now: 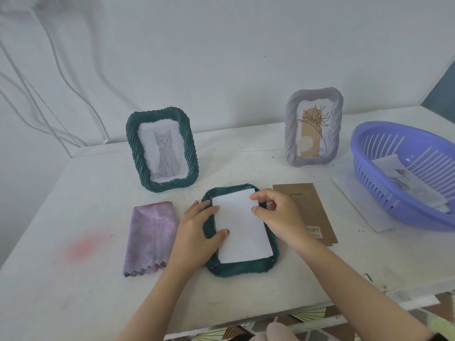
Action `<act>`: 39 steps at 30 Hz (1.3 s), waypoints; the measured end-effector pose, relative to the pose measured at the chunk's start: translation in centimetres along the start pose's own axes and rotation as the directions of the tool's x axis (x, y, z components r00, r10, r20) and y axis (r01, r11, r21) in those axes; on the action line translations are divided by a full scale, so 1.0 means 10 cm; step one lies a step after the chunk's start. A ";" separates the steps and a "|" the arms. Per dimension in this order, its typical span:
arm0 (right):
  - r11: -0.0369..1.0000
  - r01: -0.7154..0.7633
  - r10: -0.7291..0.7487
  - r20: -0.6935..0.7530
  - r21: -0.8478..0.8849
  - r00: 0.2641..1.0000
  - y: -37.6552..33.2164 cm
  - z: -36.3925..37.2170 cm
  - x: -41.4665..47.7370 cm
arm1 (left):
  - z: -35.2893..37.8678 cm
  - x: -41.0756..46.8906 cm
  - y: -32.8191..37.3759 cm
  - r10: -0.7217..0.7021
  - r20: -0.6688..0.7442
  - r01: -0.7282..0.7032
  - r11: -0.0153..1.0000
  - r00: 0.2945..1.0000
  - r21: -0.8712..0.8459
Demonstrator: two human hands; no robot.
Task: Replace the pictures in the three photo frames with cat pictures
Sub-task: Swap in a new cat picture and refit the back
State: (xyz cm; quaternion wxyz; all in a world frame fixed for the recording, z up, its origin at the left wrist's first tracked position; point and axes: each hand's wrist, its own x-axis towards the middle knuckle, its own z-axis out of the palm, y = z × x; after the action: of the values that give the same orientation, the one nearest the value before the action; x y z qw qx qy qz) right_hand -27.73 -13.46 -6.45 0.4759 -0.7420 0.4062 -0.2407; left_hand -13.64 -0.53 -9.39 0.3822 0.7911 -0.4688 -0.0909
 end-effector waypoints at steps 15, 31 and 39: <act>1.000 -0.011 0.015 0.145 -0.024 0.989 -0.05 -0.11 -0.03 | 0.02 0.00 0.00 0.014 -0.019 -0.014 1.000 1.000 -0.004; 0.999 -0.045 0.044 -0.014 -0.030 0.999 0.03 -0.04 -0.06 | -0.16 -0.03 -0.01 0.050 0.082 -0.052 0.998 0.995 0.024; 0.998 -0.040 0.038 -0.037 -0.046 0.999 0.00 -0.07 -0.04 | -0.45 -0.14 -0.12 0.012 0.389 -0.058 0.992 0.921 0.108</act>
State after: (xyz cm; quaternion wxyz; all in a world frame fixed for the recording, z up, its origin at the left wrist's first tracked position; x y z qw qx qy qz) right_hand -28.45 -13.49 -6.19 0.4556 -0.7404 0.4347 -0.2350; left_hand -11.34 3.27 -7.43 0.2362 0.7701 -0.5538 -0.2110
